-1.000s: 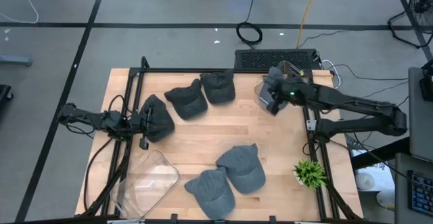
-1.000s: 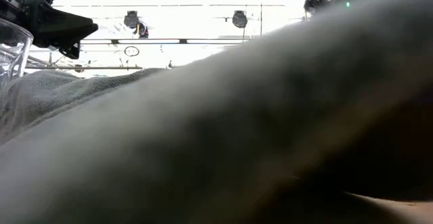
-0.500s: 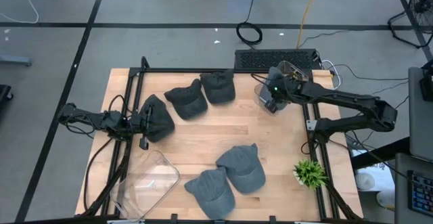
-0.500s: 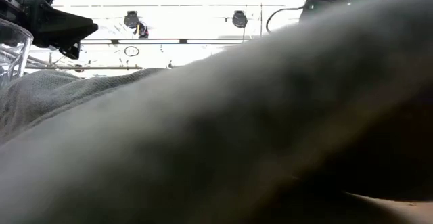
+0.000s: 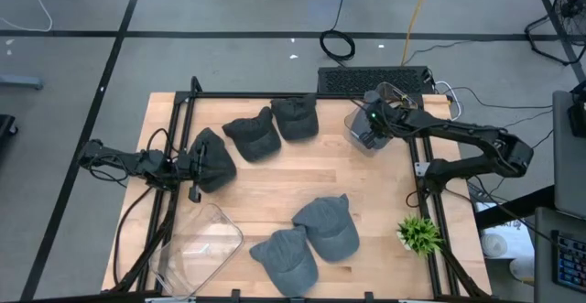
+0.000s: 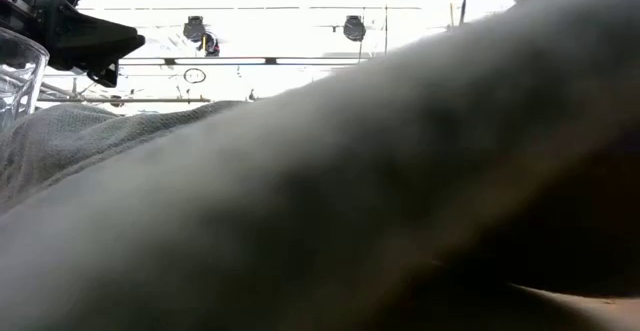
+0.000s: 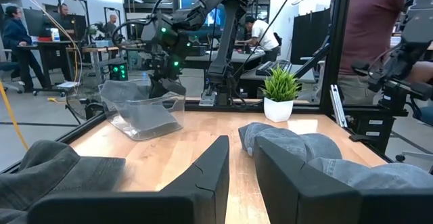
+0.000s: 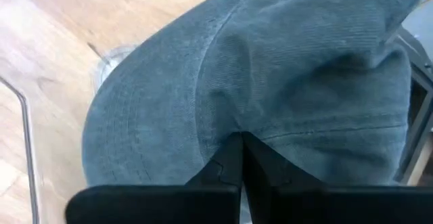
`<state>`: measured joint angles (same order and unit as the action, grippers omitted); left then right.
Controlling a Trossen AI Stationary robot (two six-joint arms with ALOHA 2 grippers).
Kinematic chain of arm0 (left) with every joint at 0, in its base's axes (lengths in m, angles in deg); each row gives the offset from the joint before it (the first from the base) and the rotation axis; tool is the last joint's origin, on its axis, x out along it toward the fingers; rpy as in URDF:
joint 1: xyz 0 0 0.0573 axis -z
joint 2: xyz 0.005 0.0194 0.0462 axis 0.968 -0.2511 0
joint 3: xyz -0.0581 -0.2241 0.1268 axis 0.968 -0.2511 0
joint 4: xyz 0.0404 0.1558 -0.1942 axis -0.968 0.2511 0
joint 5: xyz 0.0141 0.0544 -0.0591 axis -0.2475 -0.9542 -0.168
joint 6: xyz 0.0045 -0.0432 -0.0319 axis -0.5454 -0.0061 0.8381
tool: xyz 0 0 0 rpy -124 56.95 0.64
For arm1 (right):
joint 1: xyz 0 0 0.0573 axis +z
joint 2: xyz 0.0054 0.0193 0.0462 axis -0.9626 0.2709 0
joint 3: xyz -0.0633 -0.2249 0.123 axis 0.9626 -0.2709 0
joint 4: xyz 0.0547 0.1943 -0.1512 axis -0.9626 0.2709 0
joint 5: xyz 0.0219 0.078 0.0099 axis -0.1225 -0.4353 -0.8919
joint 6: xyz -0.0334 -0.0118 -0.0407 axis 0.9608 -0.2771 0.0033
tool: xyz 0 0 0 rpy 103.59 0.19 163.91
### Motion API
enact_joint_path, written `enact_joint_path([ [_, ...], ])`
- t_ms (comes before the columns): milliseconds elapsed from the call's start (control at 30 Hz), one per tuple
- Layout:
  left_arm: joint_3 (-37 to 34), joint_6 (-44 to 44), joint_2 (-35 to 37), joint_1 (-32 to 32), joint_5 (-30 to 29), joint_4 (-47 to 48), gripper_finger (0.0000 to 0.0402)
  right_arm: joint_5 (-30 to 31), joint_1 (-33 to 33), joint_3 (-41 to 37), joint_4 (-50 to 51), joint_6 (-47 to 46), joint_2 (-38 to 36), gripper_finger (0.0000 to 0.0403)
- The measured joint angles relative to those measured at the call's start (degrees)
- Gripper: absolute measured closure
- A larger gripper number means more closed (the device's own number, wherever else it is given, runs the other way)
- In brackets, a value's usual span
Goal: Pick & Place hat
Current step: Put the top gray cap into the top transparent bin
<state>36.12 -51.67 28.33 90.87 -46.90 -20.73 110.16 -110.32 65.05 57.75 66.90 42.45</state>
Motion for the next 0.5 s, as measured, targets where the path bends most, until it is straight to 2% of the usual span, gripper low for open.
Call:
enact_joint_path([
  [200, 0.0, 0.0, 0.0, 0.0, 0.0, 0.0, 0.0325, -0.3, -0.6, -0.4, -0.2, 0.7, -0.6, 0.0403],
  [367, 0.0, 0.0, 0.0, 0.0, 0.0, 0.0, 0.0325, 0.3, 0.6, -0.7, -2.7, 1.9, -5.0, 0.0403],
  [500, 0.0, 0.0, 0.0, 0.0, 0.0, 0.0, 0.0325, -2.8, 1.3, -0.6, -6.3, 3.9, -7.6, 0.0403],
])
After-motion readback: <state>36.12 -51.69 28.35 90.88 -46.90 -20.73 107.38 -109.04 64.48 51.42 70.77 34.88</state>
